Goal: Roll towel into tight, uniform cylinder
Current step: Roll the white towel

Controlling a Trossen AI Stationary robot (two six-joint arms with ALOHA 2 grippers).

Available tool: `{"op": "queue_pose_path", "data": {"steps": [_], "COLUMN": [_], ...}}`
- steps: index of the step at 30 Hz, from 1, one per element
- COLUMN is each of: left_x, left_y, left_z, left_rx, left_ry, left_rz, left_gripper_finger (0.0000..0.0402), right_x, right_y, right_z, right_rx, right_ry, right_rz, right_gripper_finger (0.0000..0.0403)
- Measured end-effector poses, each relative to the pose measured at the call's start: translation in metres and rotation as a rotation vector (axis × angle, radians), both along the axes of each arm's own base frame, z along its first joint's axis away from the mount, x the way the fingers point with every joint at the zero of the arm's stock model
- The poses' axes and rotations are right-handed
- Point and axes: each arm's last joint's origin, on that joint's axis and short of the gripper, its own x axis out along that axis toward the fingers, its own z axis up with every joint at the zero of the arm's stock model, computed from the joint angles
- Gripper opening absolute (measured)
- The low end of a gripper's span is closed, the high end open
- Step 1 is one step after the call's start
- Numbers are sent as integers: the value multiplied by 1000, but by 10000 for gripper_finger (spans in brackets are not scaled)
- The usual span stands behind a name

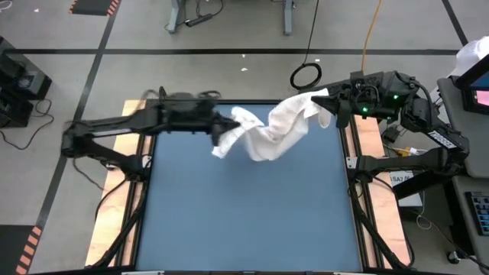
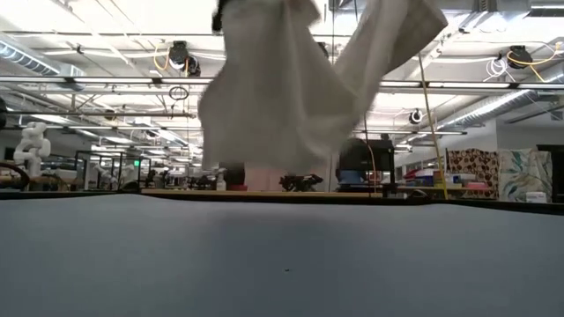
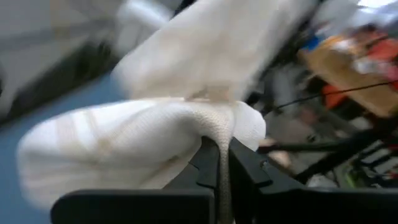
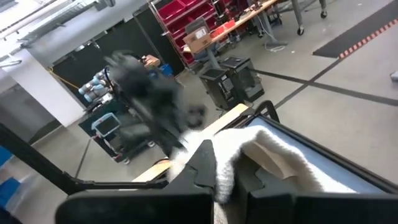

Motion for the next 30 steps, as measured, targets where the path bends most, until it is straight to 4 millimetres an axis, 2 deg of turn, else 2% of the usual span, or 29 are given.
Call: {"op": "queue_pose_path", "data": {"steps": [2, 3, 6, 8, 9, 13, 19, 21, 24, 30], "left_x": [-13, -19, -28, -33, -34, -29, -18, -17, -19, -29], "left_y": [-7, -9, -8, -4, -3, -8, -28, -31, -28, -14], "left_z": [13, 11, -7, -18, -18, -11, 17, 19, 10, -31], "left_rx": [119, 179, 255, 238, 218, 115, -15, -6, 13, 77], "left_ry": [-23, 31, 272, 380, 377, 264, -67, -87, 5, 427], "left_rz": [47, 104, 283, 304, 275, 107, -204, -223, -150, -36], "left_gripper_finger": [20, 20, 20, 20, 20, 21, 21, 21, 21, 22], "right_x": [0, 0, 1, 3, 3, 3, 2, 1, 2, 10], "right_y": [0, 0, 0, -1, -1, 0, 3, 4, 4, 1], "right_z": [0, 0, -1, -1, -2, -2, -2, -2, -2, -9], "right_rx": [-18, -29, -48, -46, -45, -40, -53, -59, -70, -98], "right_ry": [7, 11, 19, 24, 26, 30, 37, 36, 39, 108], "right_rz": [2, 4, 6, 6, 7, 18, 78, 86, 87, 90], "right_gripper_finger": [0, 0, 0, 0, 0, 0, 0, 0, 0, 0]}}
